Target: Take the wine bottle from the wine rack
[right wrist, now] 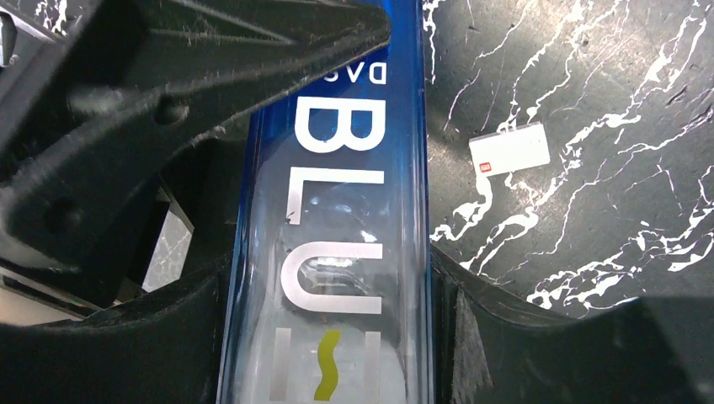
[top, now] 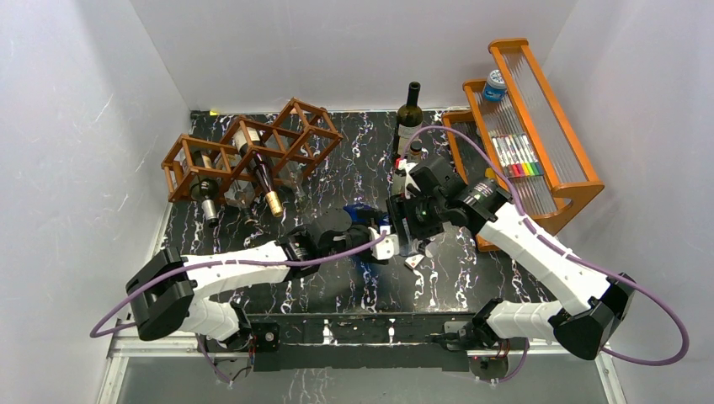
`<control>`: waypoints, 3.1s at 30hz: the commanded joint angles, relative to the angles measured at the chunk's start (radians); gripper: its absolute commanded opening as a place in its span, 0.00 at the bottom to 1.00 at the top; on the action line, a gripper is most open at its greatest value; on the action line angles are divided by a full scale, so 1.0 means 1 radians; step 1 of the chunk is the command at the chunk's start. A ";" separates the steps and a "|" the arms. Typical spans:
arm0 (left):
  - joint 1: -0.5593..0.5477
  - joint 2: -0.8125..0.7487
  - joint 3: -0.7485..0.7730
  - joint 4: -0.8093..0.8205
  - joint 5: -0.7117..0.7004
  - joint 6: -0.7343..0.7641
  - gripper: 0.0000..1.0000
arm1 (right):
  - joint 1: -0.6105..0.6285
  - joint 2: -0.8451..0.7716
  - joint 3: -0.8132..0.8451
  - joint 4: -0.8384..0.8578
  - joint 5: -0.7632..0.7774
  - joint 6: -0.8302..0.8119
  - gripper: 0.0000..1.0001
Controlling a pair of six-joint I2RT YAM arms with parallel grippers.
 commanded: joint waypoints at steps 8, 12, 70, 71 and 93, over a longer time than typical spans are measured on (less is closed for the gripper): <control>0.002 -0.055 -0.012 0.037 -0.105 -0.144 0.18 | 0.008 -0.072 0.016 0.151 0.051 0.050 0.62; 0.002 -0.079 -0.044 0.055 -0.137 -0.221 0.01 | 0.007 -0.086 0.017 0.177 0.131 0.106 0.96; 0.002 -0.261 -0.025 -0.041 -0.296 -0.679 0.88 | -0.003 0.014 -0.037 0.546 0.213 0.058 0.00; 0.002 -0.262 -0.021 -0.051 -0.295 -0.681 0.94 | -0.003 -0.006 -0.046 0.552 0.250 0.052 0.00; 0.283 -0.226 0.184 -0.467 -0.237 -0.926 0.98 | -0.003 -0.131 -0.170 0.569 0.894 -0.074 0.00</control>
